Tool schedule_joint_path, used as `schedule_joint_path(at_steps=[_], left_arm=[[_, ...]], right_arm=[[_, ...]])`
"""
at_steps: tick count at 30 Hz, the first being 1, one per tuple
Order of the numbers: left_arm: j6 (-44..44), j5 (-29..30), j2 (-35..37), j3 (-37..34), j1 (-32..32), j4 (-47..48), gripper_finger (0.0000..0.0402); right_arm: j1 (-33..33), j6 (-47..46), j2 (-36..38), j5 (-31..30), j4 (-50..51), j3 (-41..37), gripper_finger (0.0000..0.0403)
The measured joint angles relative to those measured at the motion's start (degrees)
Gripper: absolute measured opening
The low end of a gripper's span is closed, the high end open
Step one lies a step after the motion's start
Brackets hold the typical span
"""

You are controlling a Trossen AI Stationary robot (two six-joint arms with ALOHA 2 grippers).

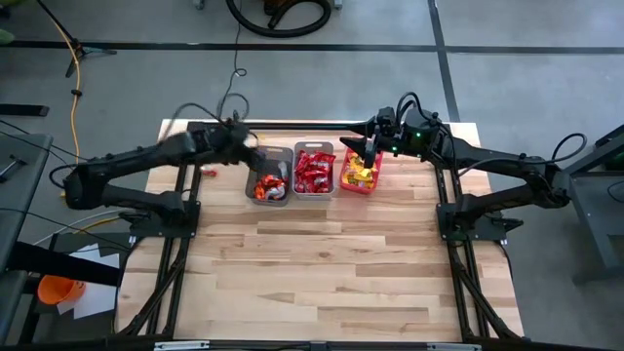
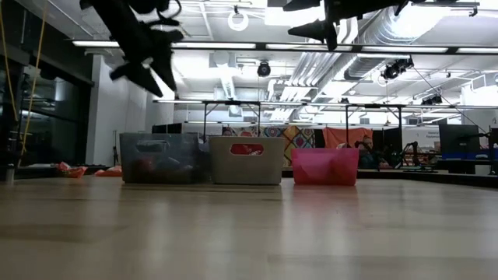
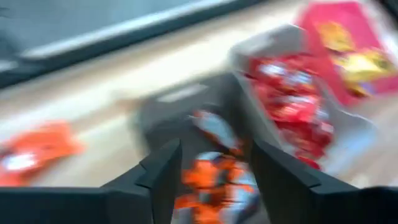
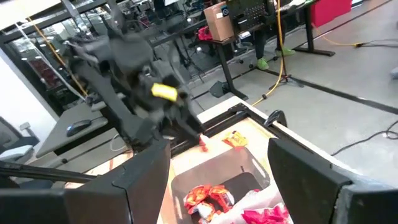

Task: Sort candy
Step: Put the top left orange candy into the black bin

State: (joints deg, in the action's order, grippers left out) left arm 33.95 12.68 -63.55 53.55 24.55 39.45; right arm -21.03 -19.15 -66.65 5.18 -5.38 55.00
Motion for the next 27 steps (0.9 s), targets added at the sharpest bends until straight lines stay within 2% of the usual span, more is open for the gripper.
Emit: schedule_joint_path(at_steps=[3, 6, 8, 10, 17, 21, 27], left_arm=[[-0.16, 6.09, 1.77, 4.27, 3.08, 9.43, 0.0189], [0.4, 11.21, 2.49, 5.12, 6.63, 18.01, 0.019], [0.46, 11.35, 2.41, 3.48, 9.32, 22.35, 0.0191], [0.33, 9.06, 2.14, 0.67, 11.93, 24.34, 0.0191], [-5.39, 1.58, 0.13, -10.4, 16.86, 20.28, 0.0191], [-7.52, 3.61, -2.45, -14.25, 17.98, 18.73, 0.0191], [-9.0, 5.0, -7.54, -14.6, 19.44, 13.32, 0.0191]], right_arm=[[-0.01, 0.04, 0.0, -1.78, -0.01, 0.0, 0.0266], [-0.01, 0.14, 0.0, -3.0, -0.01, 0.0, 0.0266], [-0.01, 0.14, 0.0, -3.35, -0.01, 0.0, 0.0266], [-0.05, 0.18, 0.0, -3.46, -0.01, 0.0, 0.0266], [-1.33, 0.12, 0.0, -3.44, -0.01, 0.0, 0.0266], [-2.15, -0.27, 0.0, -3.42, -0.01, 0.0, 0.0266], [-2.24, -0.29, 0.0, -3.37, -0.02, 0.0, 0.0266]])
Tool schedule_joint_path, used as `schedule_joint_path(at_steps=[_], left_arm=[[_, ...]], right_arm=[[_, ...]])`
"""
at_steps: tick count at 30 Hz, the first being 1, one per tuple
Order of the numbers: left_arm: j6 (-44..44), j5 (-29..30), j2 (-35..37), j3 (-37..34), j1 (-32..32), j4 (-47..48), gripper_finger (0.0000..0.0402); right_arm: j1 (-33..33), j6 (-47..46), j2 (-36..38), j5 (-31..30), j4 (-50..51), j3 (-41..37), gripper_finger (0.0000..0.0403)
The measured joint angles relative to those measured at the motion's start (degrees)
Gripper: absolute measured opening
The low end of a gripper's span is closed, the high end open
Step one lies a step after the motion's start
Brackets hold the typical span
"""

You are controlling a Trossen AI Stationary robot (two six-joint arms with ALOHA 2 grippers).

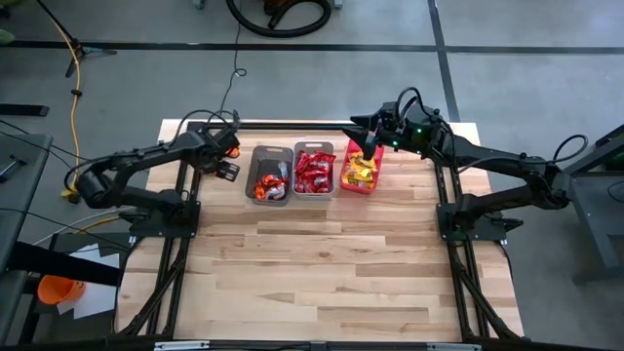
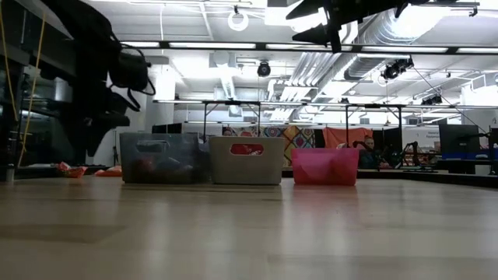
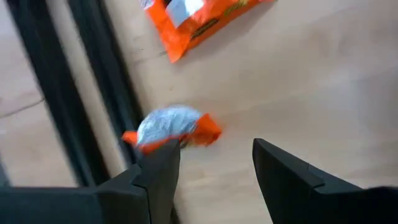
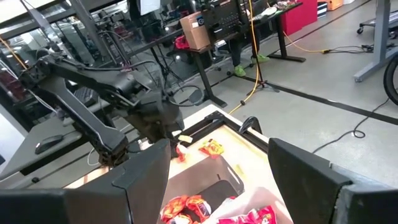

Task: Sort candy
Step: Put the top left orange candy into the black bin

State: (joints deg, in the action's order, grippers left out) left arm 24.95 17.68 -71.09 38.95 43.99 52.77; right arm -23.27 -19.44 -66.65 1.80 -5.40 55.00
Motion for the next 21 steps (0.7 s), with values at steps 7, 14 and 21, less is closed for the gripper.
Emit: schedule_joint_path(at_steps=[7, 14, 21], left_arm=[[-2.15, 2.29, -7.88, 0.01, 1.23, -1.76, 0.0191], [-2.68, 2.39, -14.36, 0.01, 2.86, -3.52, 0.0191], [-4.09, 1.8, -15.45, 0.08, 2.86, -4.31, 0.0153]], right_arm=[[0.0, 0.0, 0.0, 0.16, 0.01, 0.0, 0.0266], [0.0, 0.0, 0.0, 0.15, 0.01, 0.02, 0.0266], [0.0, 0.01, 0.0, 0.15, 0.01, 0.02, 0.0266]])
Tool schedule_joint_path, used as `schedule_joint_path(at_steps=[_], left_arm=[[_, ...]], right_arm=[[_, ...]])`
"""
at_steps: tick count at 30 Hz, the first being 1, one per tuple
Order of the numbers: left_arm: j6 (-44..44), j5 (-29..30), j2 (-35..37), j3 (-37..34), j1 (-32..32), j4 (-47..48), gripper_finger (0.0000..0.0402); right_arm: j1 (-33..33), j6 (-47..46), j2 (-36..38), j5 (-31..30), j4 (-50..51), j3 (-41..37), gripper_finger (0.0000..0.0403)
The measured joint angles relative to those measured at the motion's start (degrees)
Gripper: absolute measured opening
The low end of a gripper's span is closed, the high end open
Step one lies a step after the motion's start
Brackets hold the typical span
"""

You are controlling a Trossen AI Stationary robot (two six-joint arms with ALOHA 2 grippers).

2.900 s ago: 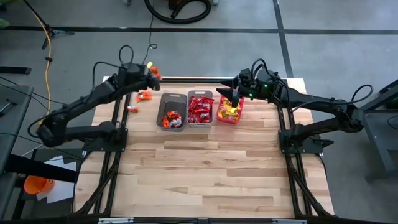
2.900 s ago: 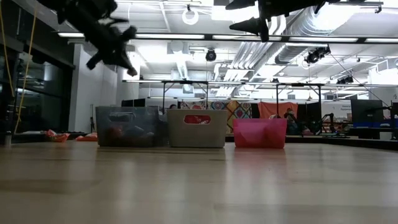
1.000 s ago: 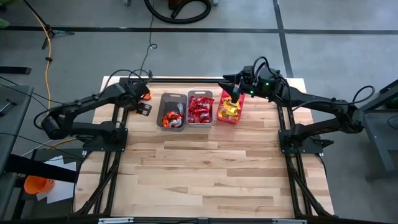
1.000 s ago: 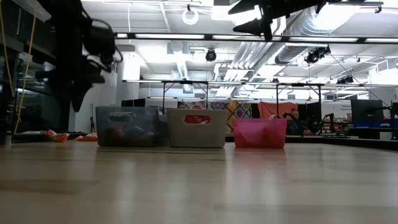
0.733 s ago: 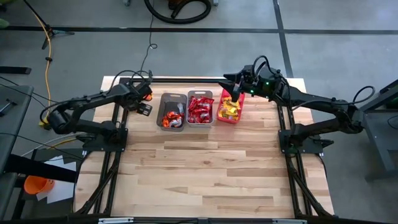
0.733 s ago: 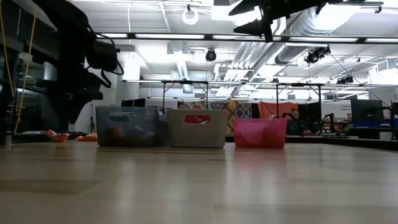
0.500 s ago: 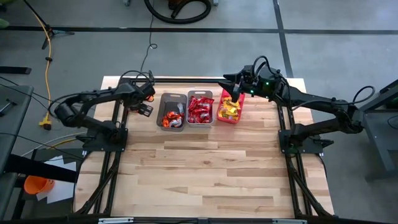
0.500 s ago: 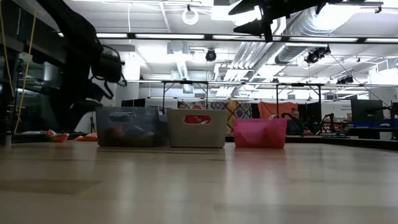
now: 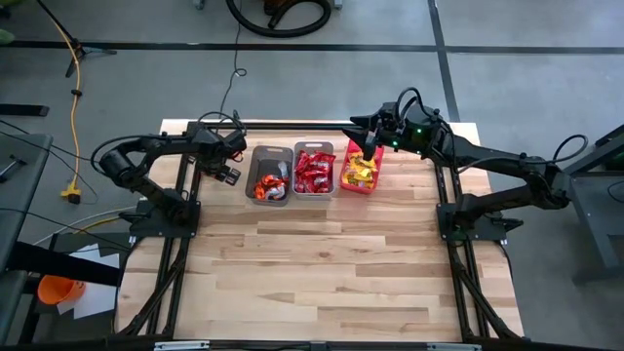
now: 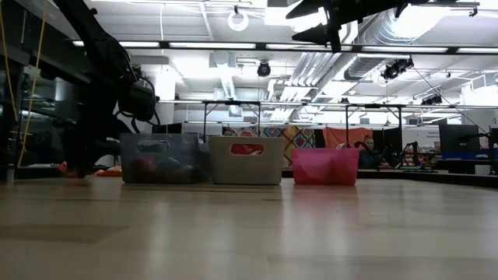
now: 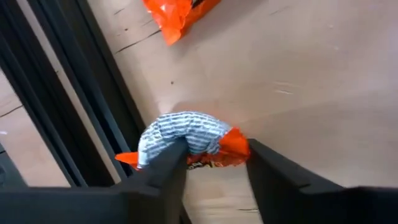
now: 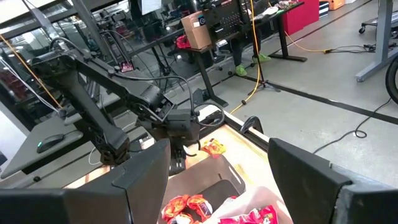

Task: Sort candy
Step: Put the top left orange candy into the black bin

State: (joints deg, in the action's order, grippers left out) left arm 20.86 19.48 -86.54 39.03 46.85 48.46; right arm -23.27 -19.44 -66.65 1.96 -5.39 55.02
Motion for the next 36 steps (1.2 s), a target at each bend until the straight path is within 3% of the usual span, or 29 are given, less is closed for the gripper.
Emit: schedule_joint_path(at_steps=[6, 15, 21, 25, 30, 36], left_arm=[[-0.5, -3.02, 3.37, -0.09, 0.31, -0.39, 0.0015], [0.26, -6.09, 19.18, 6.19, 0.58, 6.26, 0.0003], [5.55, -12.92, 27.74, 11.41, -4.38, -3.16, 0.0001], [9.48, -13.08, 26.93, 11.64, -11.49, -8.17, 0.0001], [13.41, -10.81, 19.81, 9.97, -19.18, -7.77, 0.0001], [13.42, -7.72, 11.23, 9.67, -20.85, -9.37, 0.0015]], right_arm=[[0.0, 0.32, 0.0, -0.02, 0.0, 0.0, 0.0266], [0.0, 0.43, 0.0, -0.02, 0.02, 0.0, 0.0266], [0.0, 0.43, 0.0, -0.03, 0.02, 0.0, 0.0266], [0.0, 0.02, 0.0, -0.04, 0.02, 0.0, 0.0266], [0.0, 0.02, 0.0, -0.04, 0.02, 0.0, 0.0266], [0.0, 0.02, 0.0, -0.04, 0.02, 0.0, 0.0266]])
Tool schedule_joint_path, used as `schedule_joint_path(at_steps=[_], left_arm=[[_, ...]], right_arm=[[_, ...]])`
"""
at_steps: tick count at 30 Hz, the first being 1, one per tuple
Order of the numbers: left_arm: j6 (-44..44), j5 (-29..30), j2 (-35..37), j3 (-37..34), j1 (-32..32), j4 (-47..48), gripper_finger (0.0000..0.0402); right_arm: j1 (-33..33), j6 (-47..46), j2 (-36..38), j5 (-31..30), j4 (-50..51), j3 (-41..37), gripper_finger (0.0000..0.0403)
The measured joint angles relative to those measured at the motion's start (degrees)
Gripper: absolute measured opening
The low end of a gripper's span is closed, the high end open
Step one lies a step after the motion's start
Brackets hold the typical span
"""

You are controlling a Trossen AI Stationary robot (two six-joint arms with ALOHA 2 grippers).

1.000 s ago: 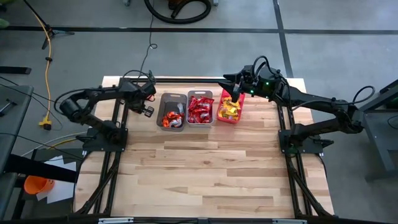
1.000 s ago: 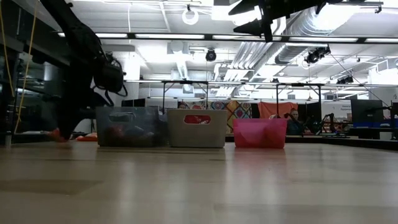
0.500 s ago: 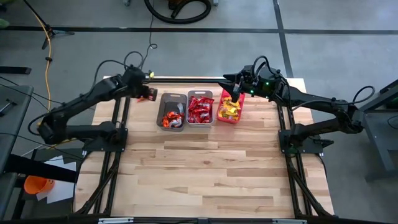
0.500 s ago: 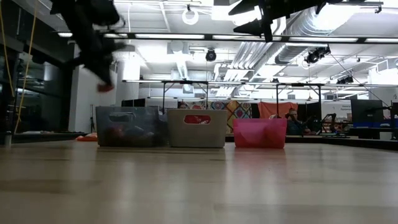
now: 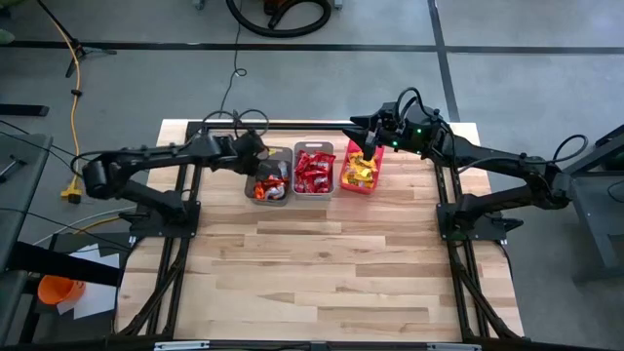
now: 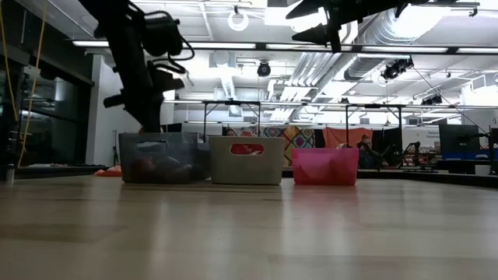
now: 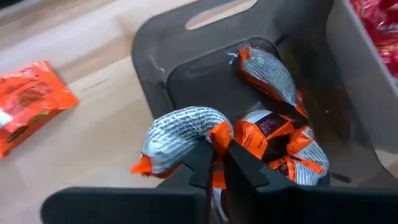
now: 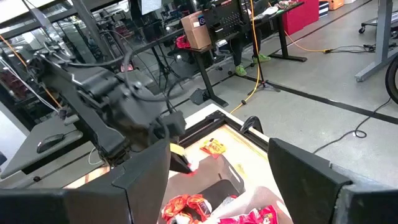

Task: Sort candy
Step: Put the top left orange candy into the black bin, then put the orange candy into the black bin

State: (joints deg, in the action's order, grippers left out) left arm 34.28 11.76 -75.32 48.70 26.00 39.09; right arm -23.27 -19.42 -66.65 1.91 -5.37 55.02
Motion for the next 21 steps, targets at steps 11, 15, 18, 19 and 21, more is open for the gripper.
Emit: schedule_joint_path(at_steps=[11, 15, 18, 19, 21], left_arm=[[1.17, -5.05, -1.75, 0.57, 0.24, -7.18, 0.009], [0.0, -5.7, -0.46, 2.44, 0.24, -7.16, 0.0122], [-2.77, -6.3, 1.8, 5.0, 1.08, -6.23, 0.0142], [-3.71, -5.84, 2.91, 6.19, 1.79, -5.38, 0.0147], [-5.08, -2.55, 5.36, 8.85, 3.87, -3.34, 0.0155]], right_arm=[[0.0, 0.0, 0.0, 0.01, 0.04, 0.0, 0.0266], [0.0, 0.0, 0.0, 0.02, 0.17, 0.0, 0.0266], [0.0, 0.13, 0.0, 0.02, 0.24, 0.0, 0.0266], [0.0, 0.22, 0.0, 0.02, 0.24, 0.0, 0.0266], [0.0, 0.28, 0.0, 0.02, 0.28, 0.0, 0.0266]])
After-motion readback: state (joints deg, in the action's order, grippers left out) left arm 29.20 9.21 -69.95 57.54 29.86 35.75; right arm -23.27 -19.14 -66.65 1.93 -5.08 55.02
